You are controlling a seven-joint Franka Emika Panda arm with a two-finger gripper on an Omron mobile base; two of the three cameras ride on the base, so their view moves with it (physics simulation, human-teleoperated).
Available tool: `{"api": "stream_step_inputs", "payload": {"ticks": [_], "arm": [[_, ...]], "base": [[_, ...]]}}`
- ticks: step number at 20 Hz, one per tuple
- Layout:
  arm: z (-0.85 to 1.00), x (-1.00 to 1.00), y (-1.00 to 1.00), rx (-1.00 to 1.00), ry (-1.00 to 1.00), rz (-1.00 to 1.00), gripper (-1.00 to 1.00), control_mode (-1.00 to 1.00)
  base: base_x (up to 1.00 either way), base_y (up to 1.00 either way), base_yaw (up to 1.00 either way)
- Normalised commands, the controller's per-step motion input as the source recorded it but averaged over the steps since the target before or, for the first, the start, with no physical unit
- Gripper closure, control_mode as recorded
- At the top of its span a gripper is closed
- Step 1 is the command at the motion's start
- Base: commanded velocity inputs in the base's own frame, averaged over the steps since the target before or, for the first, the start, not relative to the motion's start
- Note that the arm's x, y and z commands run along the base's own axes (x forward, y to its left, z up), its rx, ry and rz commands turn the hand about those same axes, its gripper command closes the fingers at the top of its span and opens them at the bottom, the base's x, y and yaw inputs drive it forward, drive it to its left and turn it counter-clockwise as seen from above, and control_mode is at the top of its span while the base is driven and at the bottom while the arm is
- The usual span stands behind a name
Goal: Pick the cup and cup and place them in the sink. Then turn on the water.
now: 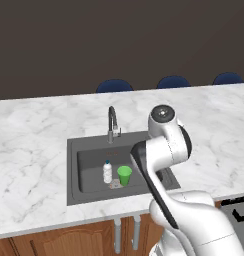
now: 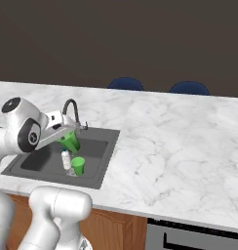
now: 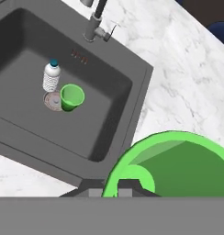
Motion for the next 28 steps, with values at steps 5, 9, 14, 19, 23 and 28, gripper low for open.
{"api": "stream_step_inputs", "payload": {"ticks": [5,9,14,19,23,28], "arm": [[0.00,0.00,0.68,0.01,0.02,0.01,1.00,-1.00],[0.00,0.00,0.68,0.05,0.05,0.00,1.00,-1.00],[-0.03,0.00,0.65,0.12,0.08,0.00,1.00,-1.00],[-0.11,0.00,0.60,0.14,0.13,0.00,1.00,-1.00],[-0.21,-0.01,0.47,0.07,0.06,0.00,1.00,-1.00],[-0.08,0.00,0.12,0.00,-0.02,-0.01,1.00,-1.00]], "base": [[0.00,0.00,0.00],[0.00,0.00,0.00],[0.00,0.00,0.00],[0.00,0.00,0.00],[0.00,0.00,0.00],[0.00,0.00,0.00]]}}
